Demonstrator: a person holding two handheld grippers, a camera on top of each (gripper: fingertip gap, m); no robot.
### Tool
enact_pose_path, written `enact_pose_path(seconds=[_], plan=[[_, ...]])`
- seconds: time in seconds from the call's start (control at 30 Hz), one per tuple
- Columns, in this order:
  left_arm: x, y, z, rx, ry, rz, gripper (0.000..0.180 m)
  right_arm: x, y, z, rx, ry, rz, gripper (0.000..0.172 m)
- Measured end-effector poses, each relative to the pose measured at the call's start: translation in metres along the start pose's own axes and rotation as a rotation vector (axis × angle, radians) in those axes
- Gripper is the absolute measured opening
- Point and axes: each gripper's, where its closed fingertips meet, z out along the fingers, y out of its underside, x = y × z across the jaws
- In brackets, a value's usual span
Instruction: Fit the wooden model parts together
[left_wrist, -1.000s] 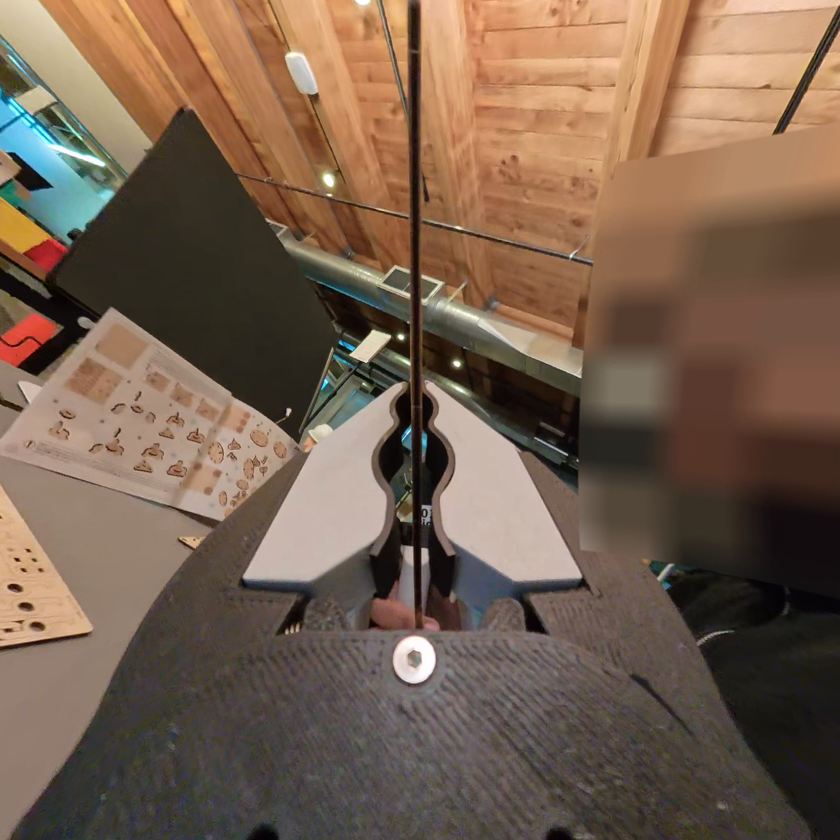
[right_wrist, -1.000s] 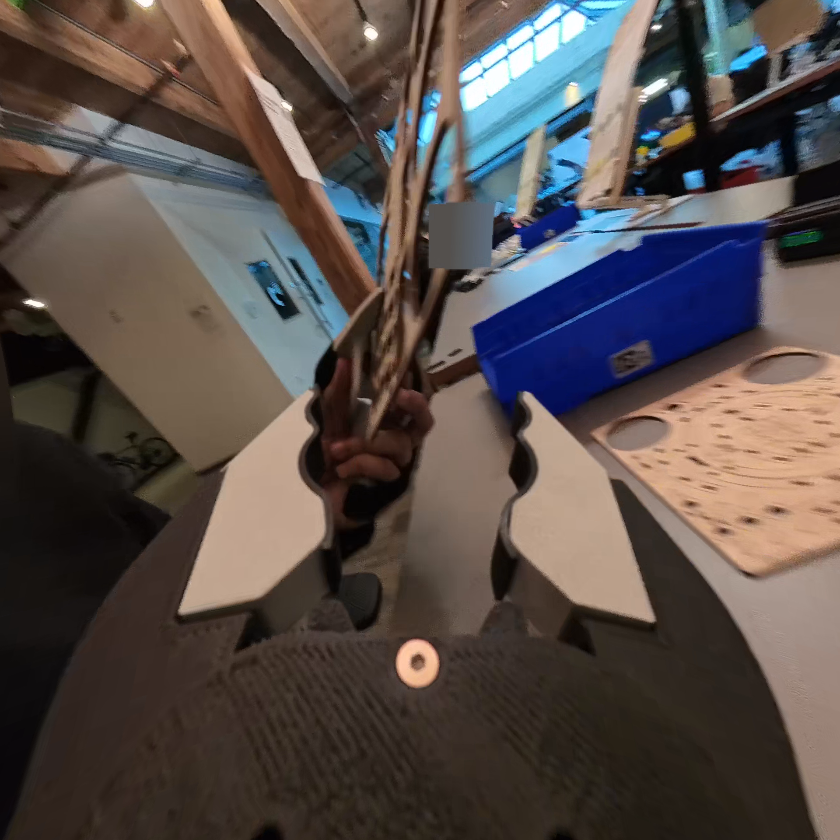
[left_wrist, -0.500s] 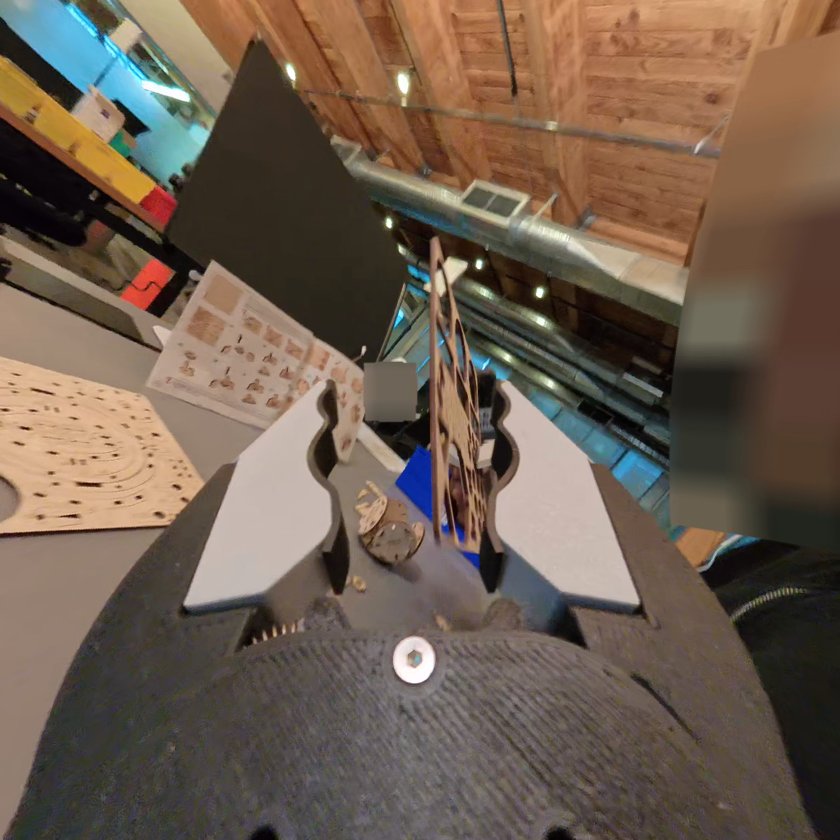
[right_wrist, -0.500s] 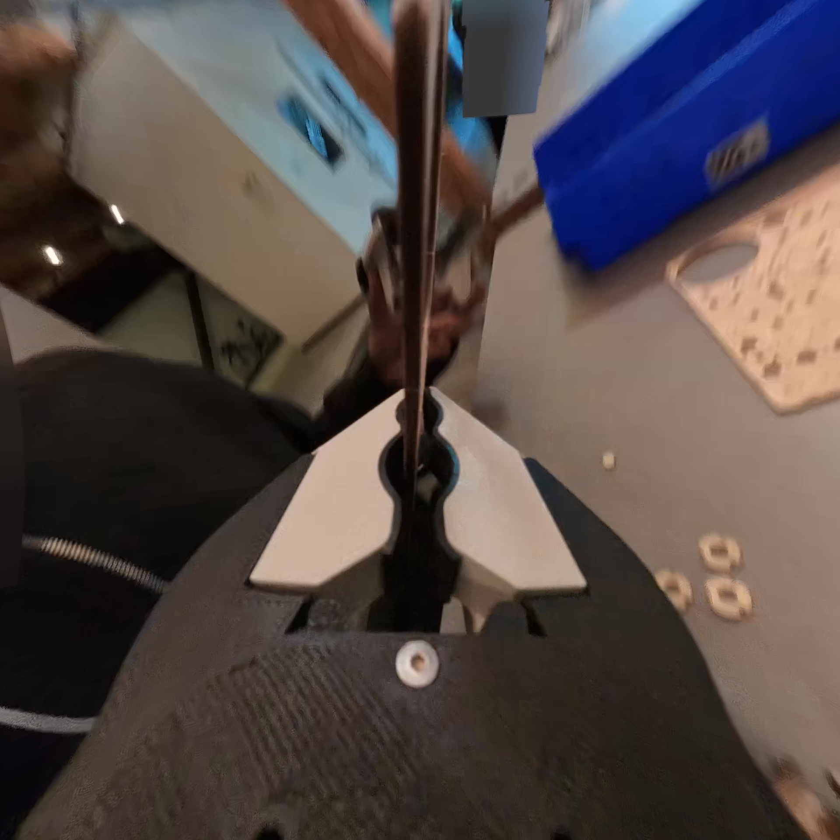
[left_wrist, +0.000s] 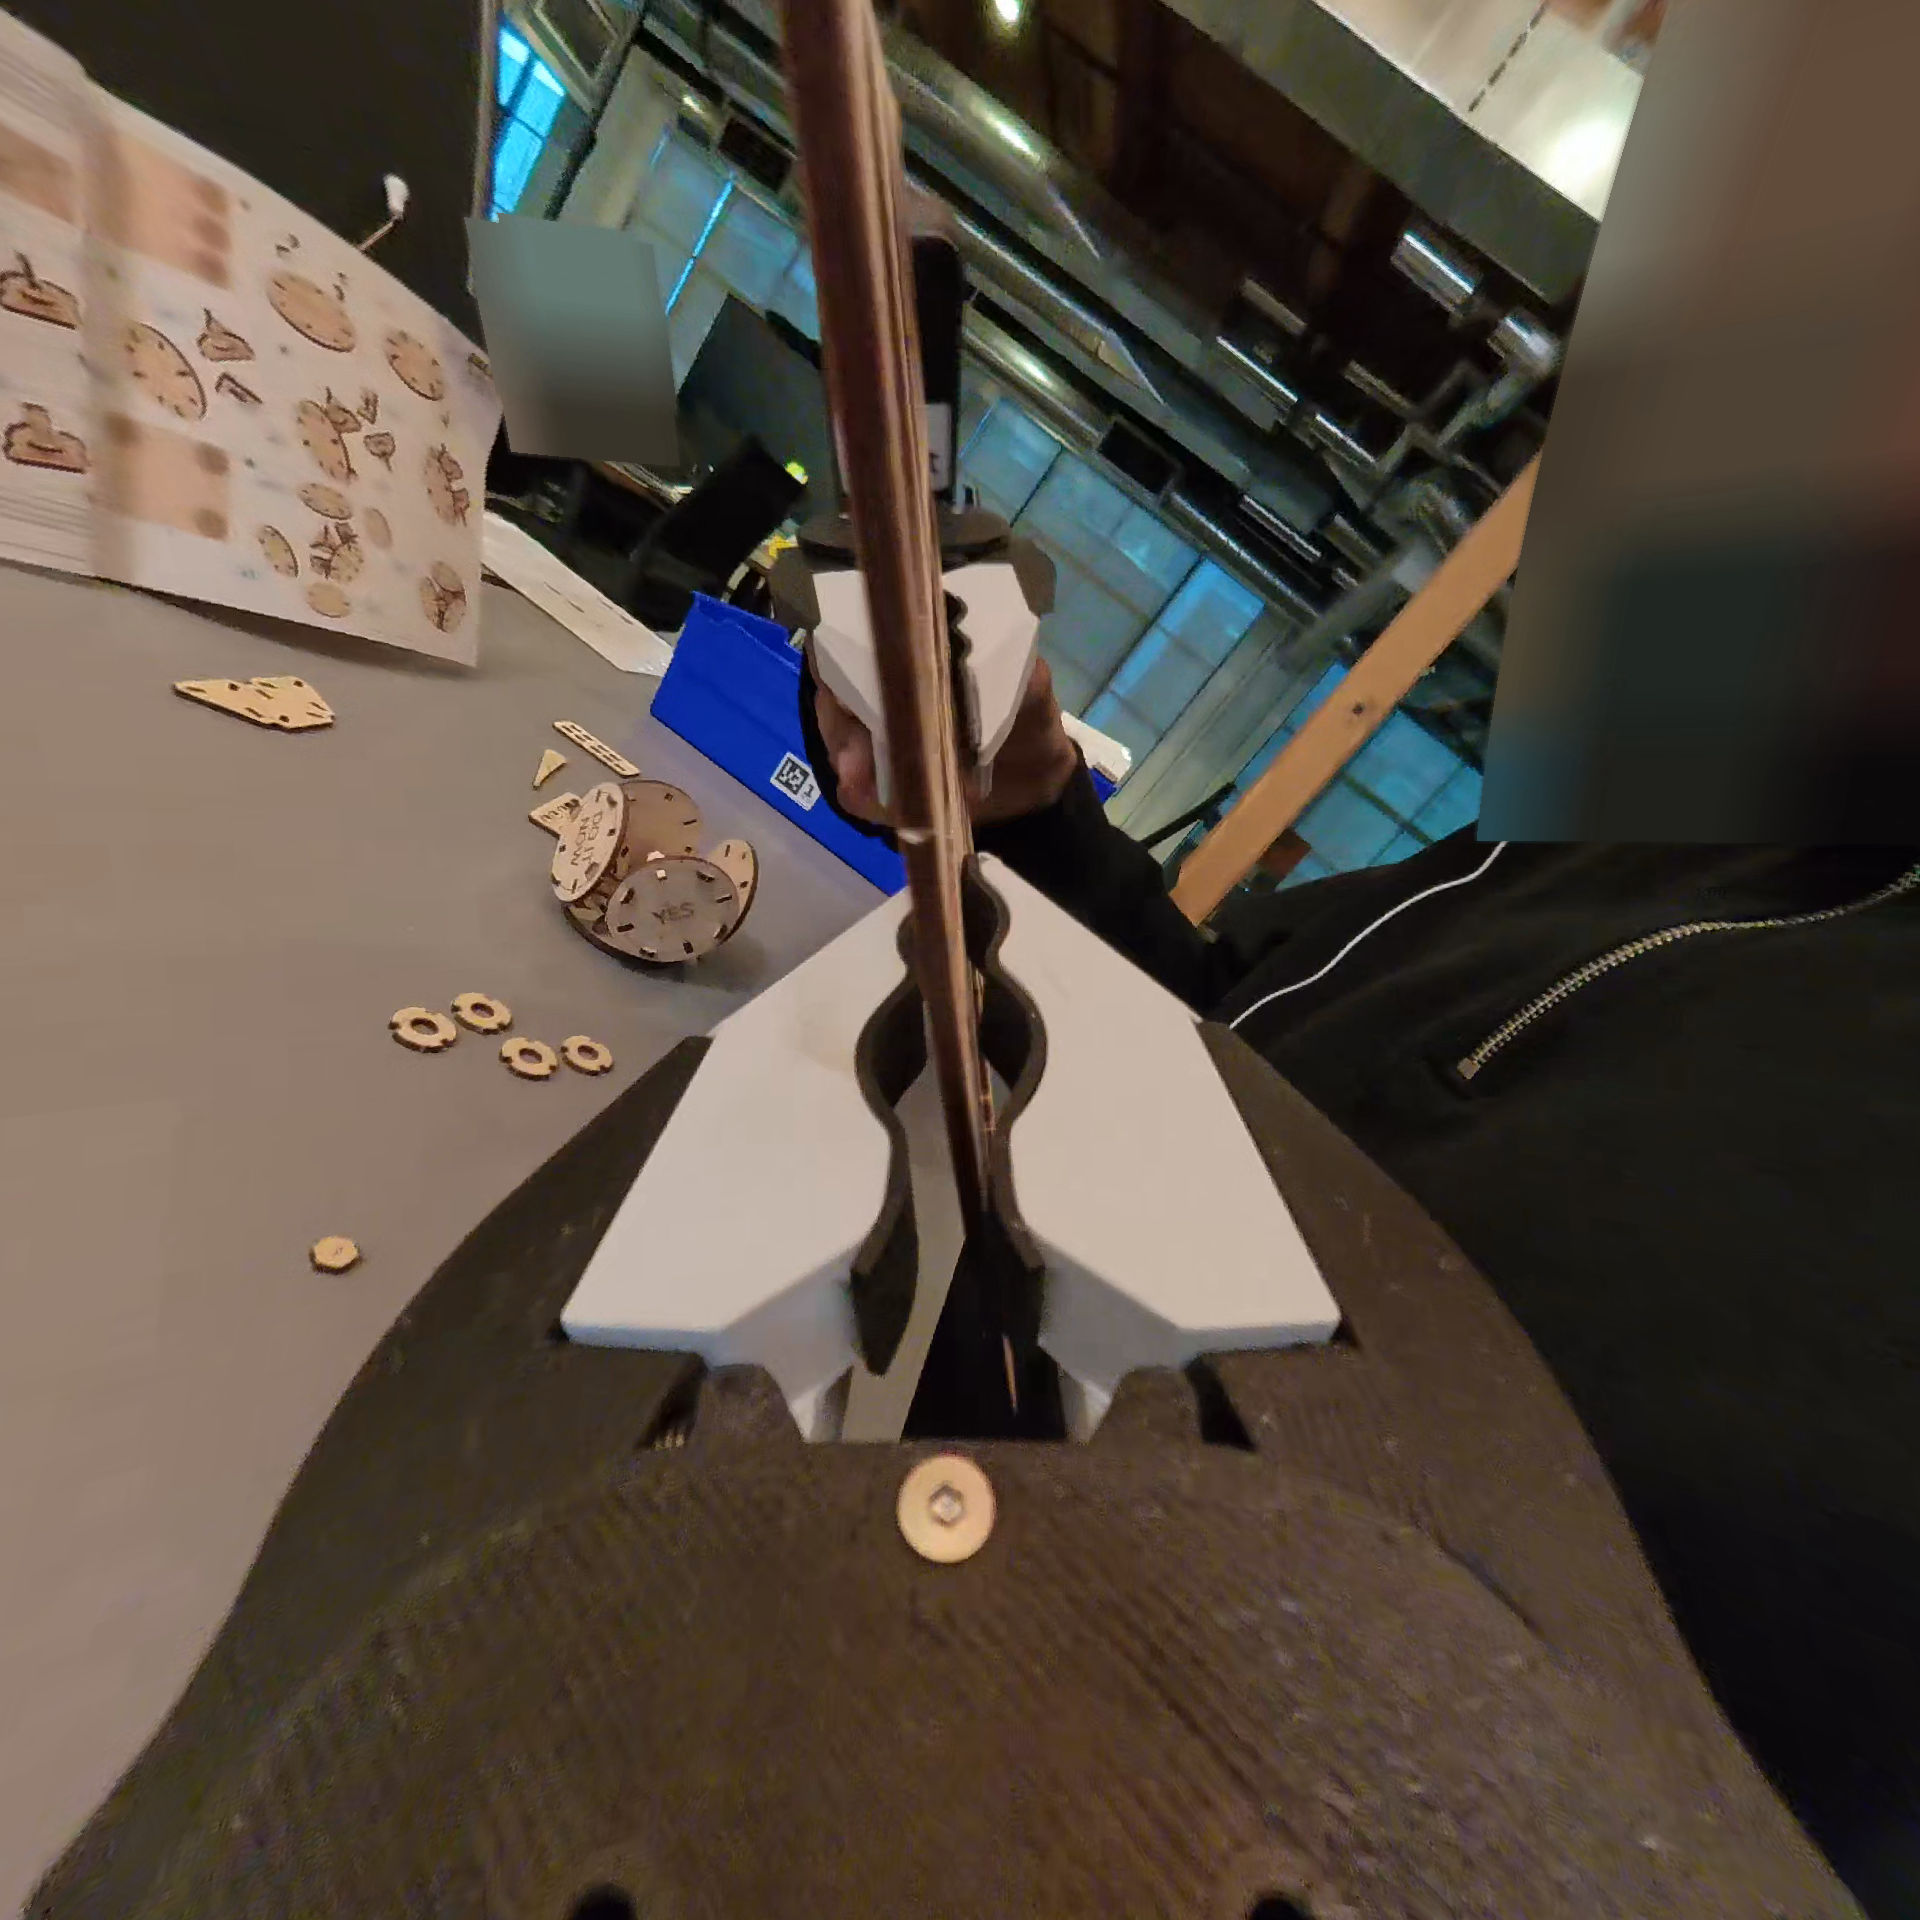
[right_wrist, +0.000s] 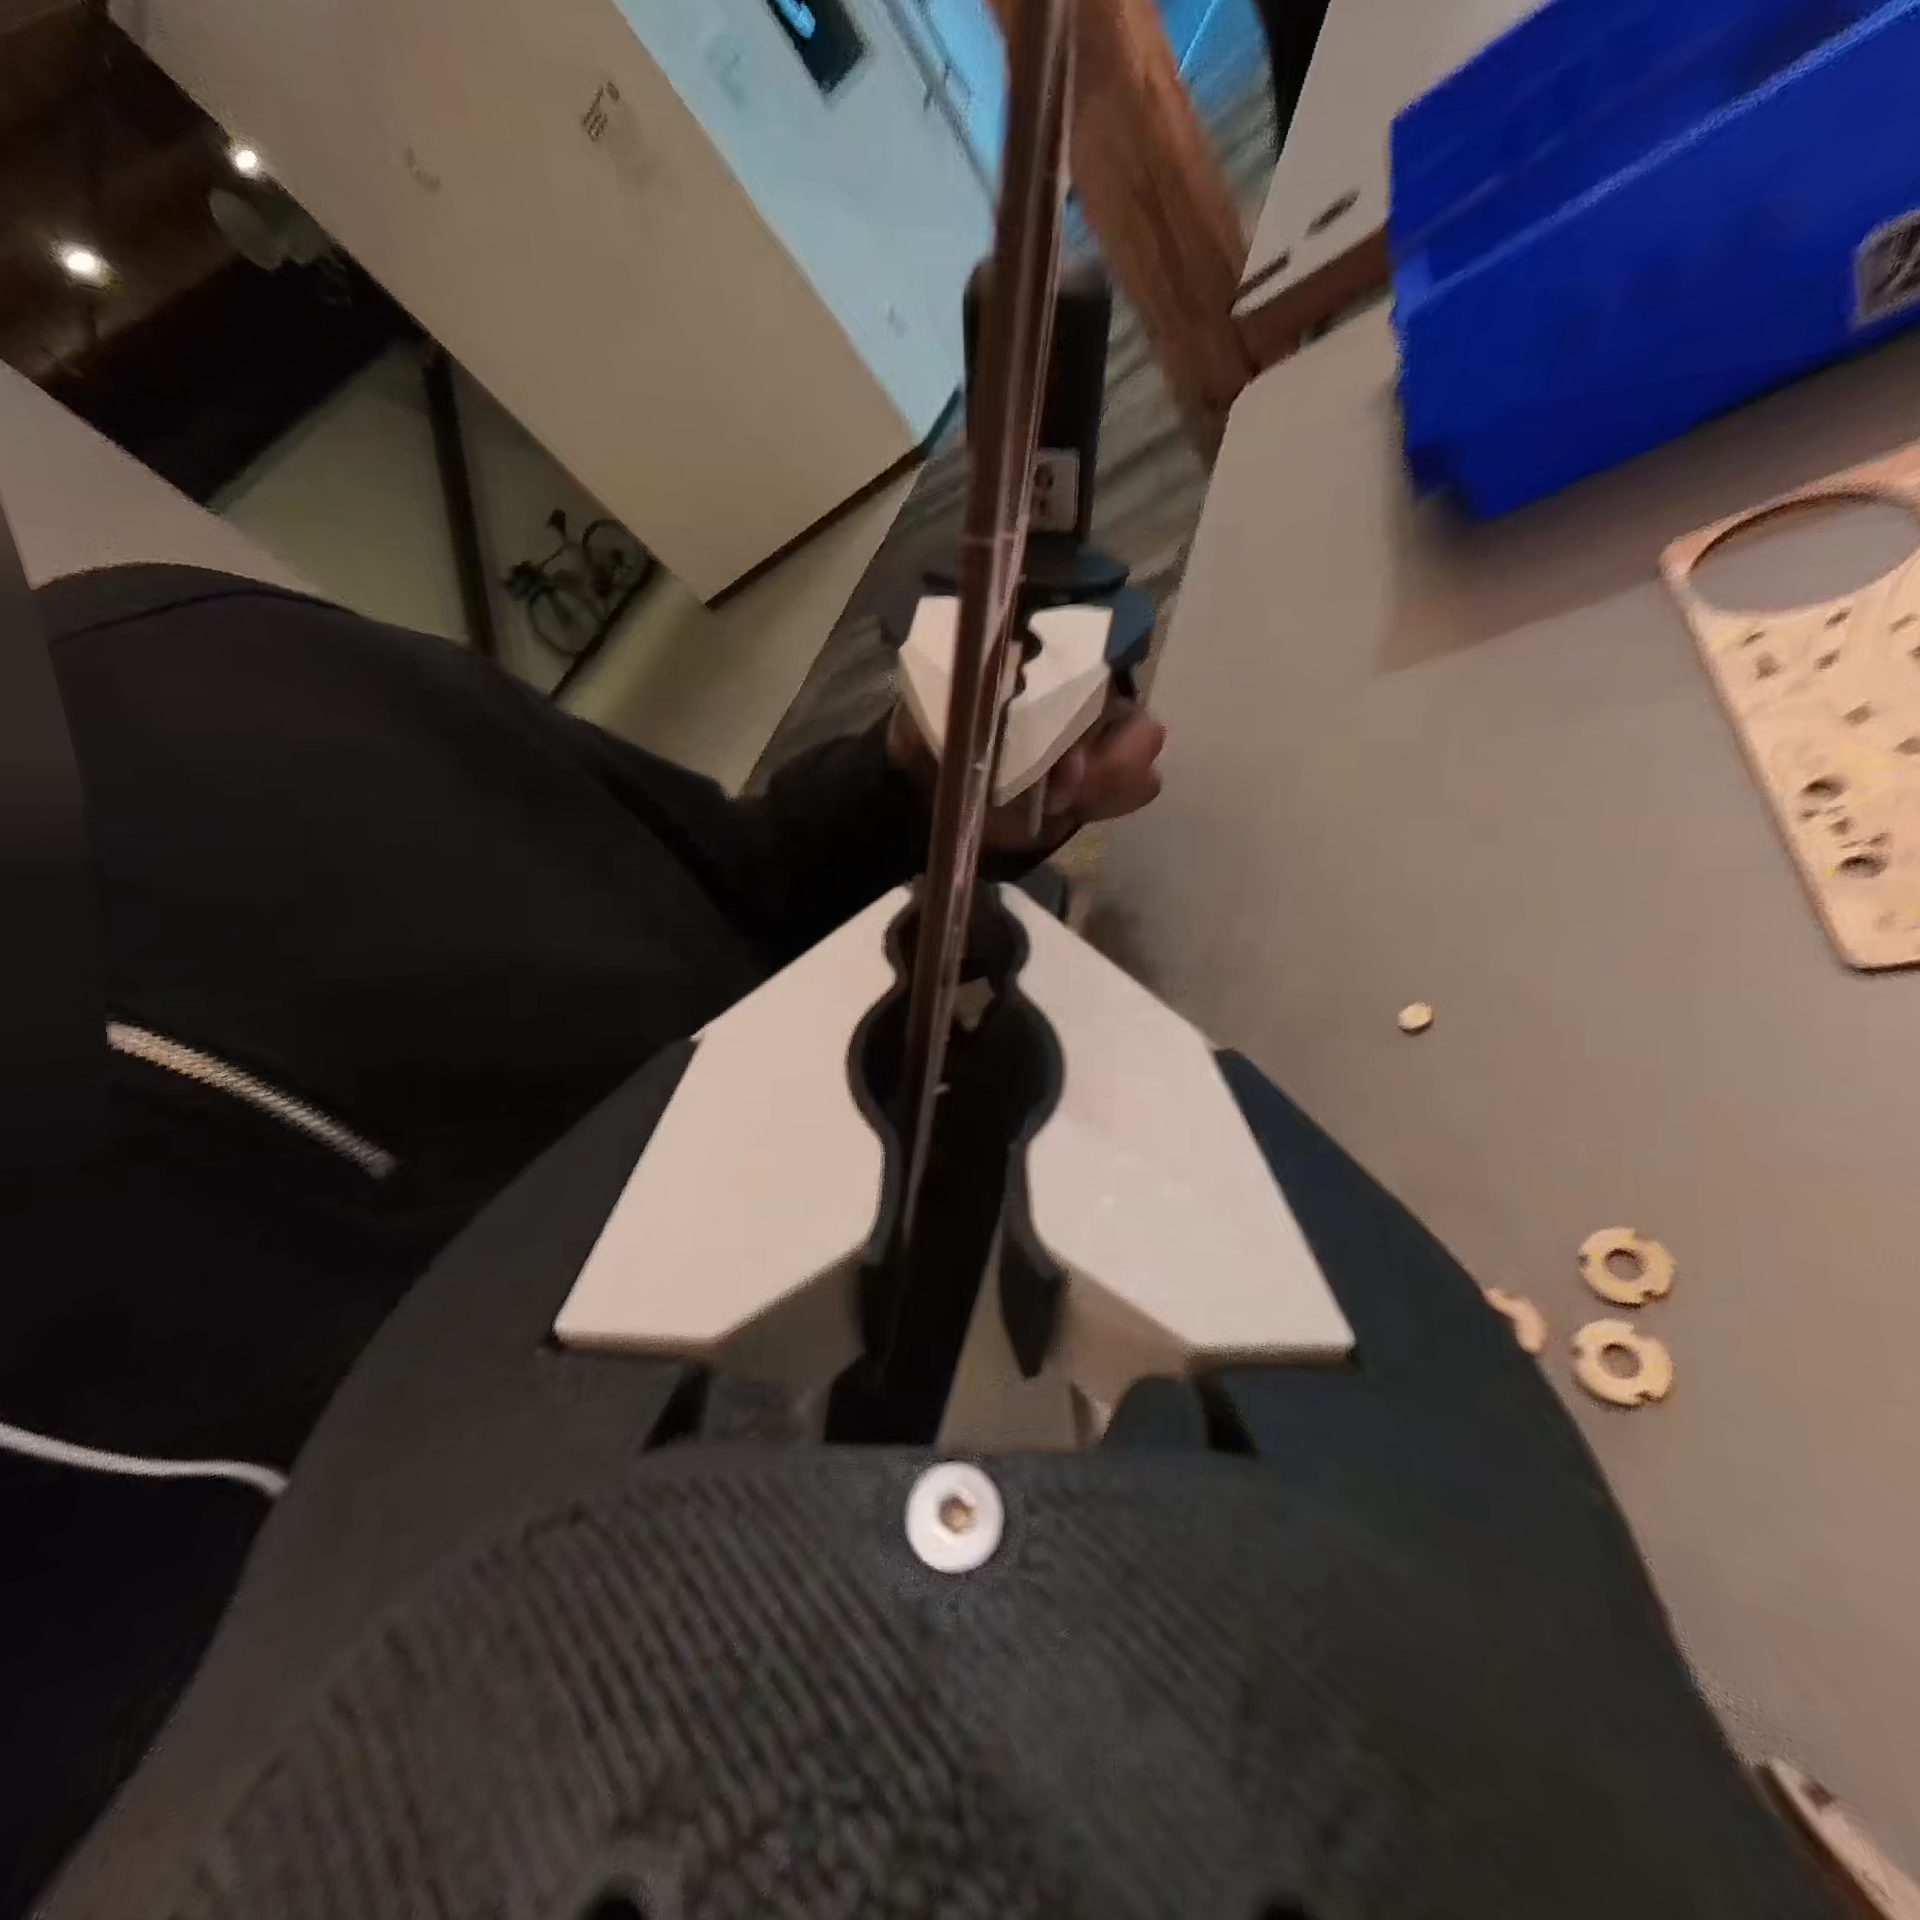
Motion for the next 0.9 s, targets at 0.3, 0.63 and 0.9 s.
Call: enact_pose_path(seconds=[0.3,0.63,0.9], plan=[[-0.002,0.001,-0.009,-0.056,-0.117,-0.008,0.002,0.014,-0.001,0.016,0.136,0.185,-0.192,0.047],[0.003,0.045,-0.022,-0.206,-0.185,-0.050,0.002,0.022,0.021,0.057,0.229,0.053,-0.037,0.029],[-0.001,0.081,-0.024,-0.209,-0.172,-0.192,0.002,0.023,0.060,0.065,0.294,0.006,0.111,0.019]])
